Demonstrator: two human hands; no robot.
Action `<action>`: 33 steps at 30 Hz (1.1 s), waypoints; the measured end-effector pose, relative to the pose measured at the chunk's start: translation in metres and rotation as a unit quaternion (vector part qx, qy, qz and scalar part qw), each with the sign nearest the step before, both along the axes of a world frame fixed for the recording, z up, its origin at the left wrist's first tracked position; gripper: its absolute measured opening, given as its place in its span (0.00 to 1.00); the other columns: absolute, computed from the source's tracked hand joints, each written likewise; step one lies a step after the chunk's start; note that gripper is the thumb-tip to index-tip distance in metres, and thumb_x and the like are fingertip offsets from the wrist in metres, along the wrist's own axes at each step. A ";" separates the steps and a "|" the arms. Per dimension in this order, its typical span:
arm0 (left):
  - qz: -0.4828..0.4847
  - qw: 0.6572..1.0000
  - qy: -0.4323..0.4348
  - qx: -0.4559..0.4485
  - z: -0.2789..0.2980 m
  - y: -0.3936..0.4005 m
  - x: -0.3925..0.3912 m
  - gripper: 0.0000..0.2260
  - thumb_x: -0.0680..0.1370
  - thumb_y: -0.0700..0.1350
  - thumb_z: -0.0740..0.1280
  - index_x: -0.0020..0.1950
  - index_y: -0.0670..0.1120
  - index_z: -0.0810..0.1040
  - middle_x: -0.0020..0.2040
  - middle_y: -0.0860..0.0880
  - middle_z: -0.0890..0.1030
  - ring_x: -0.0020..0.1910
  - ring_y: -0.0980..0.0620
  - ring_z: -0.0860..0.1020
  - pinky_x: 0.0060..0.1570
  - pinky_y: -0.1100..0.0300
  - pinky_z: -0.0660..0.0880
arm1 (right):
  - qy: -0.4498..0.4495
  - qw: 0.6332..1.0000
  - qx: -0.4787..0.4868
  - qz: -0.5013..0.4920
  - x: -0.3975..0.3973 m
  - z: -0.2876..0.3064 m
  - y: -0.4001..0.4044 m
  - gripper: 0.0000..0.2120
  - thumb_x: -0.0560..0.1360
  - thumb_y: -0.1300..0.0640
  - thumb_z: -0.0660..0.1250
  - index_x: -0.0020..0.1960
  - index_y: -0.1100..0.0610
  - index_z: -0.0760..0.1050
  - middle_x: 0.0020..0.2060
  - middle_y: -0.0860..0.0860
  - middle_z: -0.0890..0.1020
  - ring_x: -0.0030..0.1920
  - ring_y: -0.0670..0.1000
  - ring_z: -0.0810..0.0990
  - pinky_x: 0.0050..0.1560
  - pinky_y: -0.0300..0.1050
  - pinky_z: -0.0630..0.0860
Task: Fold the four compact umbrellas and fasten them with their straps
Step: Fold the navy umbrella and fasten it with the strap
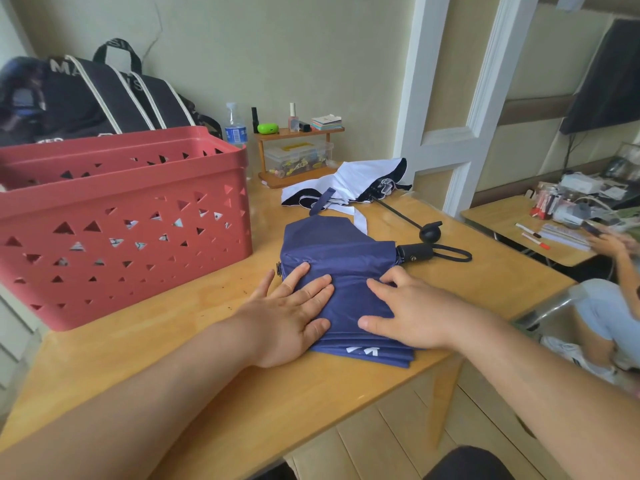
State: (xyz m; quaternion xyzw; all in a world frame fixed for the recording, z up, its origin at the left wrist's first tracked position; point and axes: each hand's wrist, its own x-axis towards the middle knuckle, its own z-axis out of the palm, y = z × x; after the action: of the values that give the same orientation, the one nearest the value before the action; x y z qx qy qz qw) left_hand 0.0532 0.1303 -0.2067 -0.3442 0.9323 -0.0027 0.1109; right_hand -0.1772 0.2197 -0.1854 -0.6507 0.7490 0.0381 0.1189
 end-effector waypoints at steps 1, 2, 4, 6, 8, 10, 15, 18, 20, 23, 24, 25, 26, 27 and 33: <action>0.001 1.000 -0.008 0.006 0.002 0.000 -0.001 0.29 0.85 0.64 0.40 0.83 0.58 0.35 0.82 0.63 0.33 0.78 0.54 0.25 0.77 0.42 0.28 | 0.026 1.000 0.005 0.002 0.003 0.008 -0.004 0.38 0.78 0.27 0.57 0.82 0.45 0.59 0.76 0.45 0.61 0.73 0.51 0.68 0.67 0.52 0.72; 0.000 1.000 -0.015 0.007 0.003 -0.001 -0.002 0.29 0.85 0.64 0.40 0.83 0.58 0.34 0.82 0.63 0.33 0.78 0.53 0.25 0.77 0.41 0.28 | 0.056 0.998 -0.016 0.007 0.008 0.014 -0.008 0.32 0.79 0.30 0.58 0.77 0.46 0.68 0.72 0.47 0.67 0.69 0.52 0.73 0.61 0.52 0.75; -0.003 1.000 -0.023 0.005 0.005 0.001 -0.002 0.29 0.85 0.64 0.40 0.83 0.58 0.34 0.82 0.63 0.32 0.78 0.53 0.25 0.77 0.40 0.28 | 0.092 0.986 -0.140 0.016 0.021 0.015 -0.014 0.20 0.83 0.38 0.57 0.65 0.50 0.77 0.62 0.49 0.74 0.62 0.55 0.76 0.52 0.48 0.74; -0.006 1.000 -0.023 0.005 0.006 0.002 -0.002 0.29 0.85 0.64 0.40 0.83 0.58 0.33 0.82 0.63 0.32 0.78 0.53 0.25 0.77 0.40 0.28 | 0.079 0.969 -0.232 0.041 0.030 -0.001 -0.011 0.18 0.84 0.43 0.57 0.65 0.51 0.77 0.61 0.48 0.76 0.62 0.54 0.75 0.55 0.48 0.74; -0.005 1.000 -0.020 0.009 0.005 0.003 -0.001 0.29 0.85 0.64 0.40 0.83 0.58 0.33 0.82 0.62 0.32 0.78 0.53 0.25 0.77 0.40 0.28 | 0.010 0.977 -0.201 0.063 0.027 -0.018 -0.003 0.24 0.84 0.41 0.55 0.76 0.49 0.68 0.72 0.45 0.69 0.70 0.54 0.71 0.68 0.50 0.69; -0.006 1.000 -0.013 0.008 0.003 0.002 -0.001 0.30 0.85 0.64 0.40 0.83 0.58 0.33 0.82 0.62 0.32 0.78 0.53 0.24 0.77 0.41 0.28 | -0.025 0.994 -0.093 0.050 0.017 -0.027 0.006 0.30 0.84 0.35 0.48 0.84 0.42 0.50 0.81 0.37 0.51 0.82 0.52 0.53 0.79 0.55 0.55; -0.034 0.999 0.021 0.012 0.012 -0.003 0.007 0.30 0.84 0.66 0.48 0.85 0.60 0.45 0.83 0.65 0.40 0.81 0.57 0.31 0.81 0.43 0.36 | -0.006 1.000 -0.007 0.025 0.014 -0.027 0.010 0.33 0.82 0.30 0.39 0.82 0.38 0.34 0.79 0.33 0.33 0.81 0.46 0.32 0.80 0.66 0.38; -0.014 0.988 0.151 -0.013 0.026 -0.015 0.012 0.22 0.79 0.67 0.54 0.65 0.62 0.80 0.70 0.65 0.77 0.77 0.60 0.66 0.71 0.48 0.70 | 0.001 1.000 -0.001 0.023 0.016 -0.026 0.010 0.31 0.82 0.31 0.39 0.82 0.37 0.34 0.80 0.33 0.33 0.81 0.47 0.32 0.79 0.67 0.38; 0.060 0.948 0.311 -0.011 0.035 -0.026 0.007 0.18 0.79 0.64 0.59 0.47 0.55 0.84 0.48 0.57 0.85 0.53 0.57 0.82 0.51 0.54 0.78 | -0.006 1.000 -0.006 0.025 0.015 -0.026 0.011 0.31 0.82 0.31 0.39 0.82 0.36 0.35 0.80 0.33 0.33 0.81 0.47 0.32 0.79 0.68 0.38; 0.199 0.856 0.472 0.063 0.037 -0.052 -0.009 0.07 0.81 0.51 0.67 0.46 0.54 0.83 0.42 0.56 0.83 0.42 0.56 0.79 0.41 0.59 0.73 | -0.014 0.999 -0.014 0.025 0.014 -0.027 0.011 0.31 0.82 0.31 0.40 0.82 0.35 0.37 0.80 0.33 0.34 0.82 0.47 0.32 0.79 0.68 0.37; 0.249 0.824 0.494 0.123 0.033 -0.065 -0.013 0.03 0.81 0.49 0.68 0.51 0.55 0.82 0.46 0.54 0.83 0.44 0.54 0.79 0.41 0.58 0.72 | -0.017 0.999 -0.019 0.025 0.014 -0.027 0.012 0.30 0.82 0.31 0.40 0.82 0.35 0.37 0.80 0.33 0.34 0.82 0.47 0.33 0.79 0.68 0.37; 0.289 0.789 0.503 0.200 0.031 -0.073 -0.019 0.07 0.80 0.50 0.70 0.57 0.54 0.80 0.52 0.52 0.83 0.47 0.52 0.79 0.42 0.58 0.73 | -0.019 0.999 -0.024 0.025 0.014 -0.028 0.012 0.30 0.82 0.31 0.40 0.82 0.34 0.37 0.80 0.33 0.35 0.82 0.47 0.33 0.79 0.68 0.37; 0.318 0.755 0.504 0.273 0.026 -0.083 -0.024 0.13 0.79 0.52 0.71 0.63 0.53 0.78 0.58 0.50 0.82 0.51 0.51 0.79 0.44 0.57 0.74 | -0.023 0.999 -0.028 0.025 0.014 -0.028 0.012 0.30 0.82 0.30 0.40 0.82 0.34 0.37 0.80 0.32 0.35 0.82 0.47 0.33 0.79 0.68 0.37; 0.340 0.724 0.509 0.319 0.023 -0.091 -0.029 0.19 0.78 0.53 0.72 0.68 0.52 0.76 0.63 0.49 0.81 0.55 0.50 0.80 0.49 0.55 0.75 | -0.025 0.999 -0.031 0.024 0.014 -0.029 0.012 0.30 0.82 0.30 0.40 0.81 0.33 0.37 0.80 0.32 0.35 0.82 0.47 0.33 0.79 0.68 0.37; 0.378 0.612 0.634 0.284 0.032 -0.101 -0.052 0.31 0.78 0.50 0.77 0.78 0.50 0.68 0.65 0.45 0.77 0.51 0.49 0.80 0.42 0.57 0.78 | -0.022 0.999 -0.043 0.020 0.015 -0.031 0.012 0.30 0.82 0.30 0.40 0.81 0.33 0.37 0.80 0.32 0.36 0.82 0.47 0.34 0.79 0.67 0.37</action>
State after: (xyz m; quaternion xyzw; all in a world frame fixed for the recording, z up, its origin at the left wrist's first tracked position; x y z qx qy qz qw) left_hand 0.0008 0.0288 -0.1743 -0.5335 0.5119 0.5231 -0.4239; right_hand -0.1626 0.2321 -0.2160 -0.6706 0.7341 -0.0068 0.1065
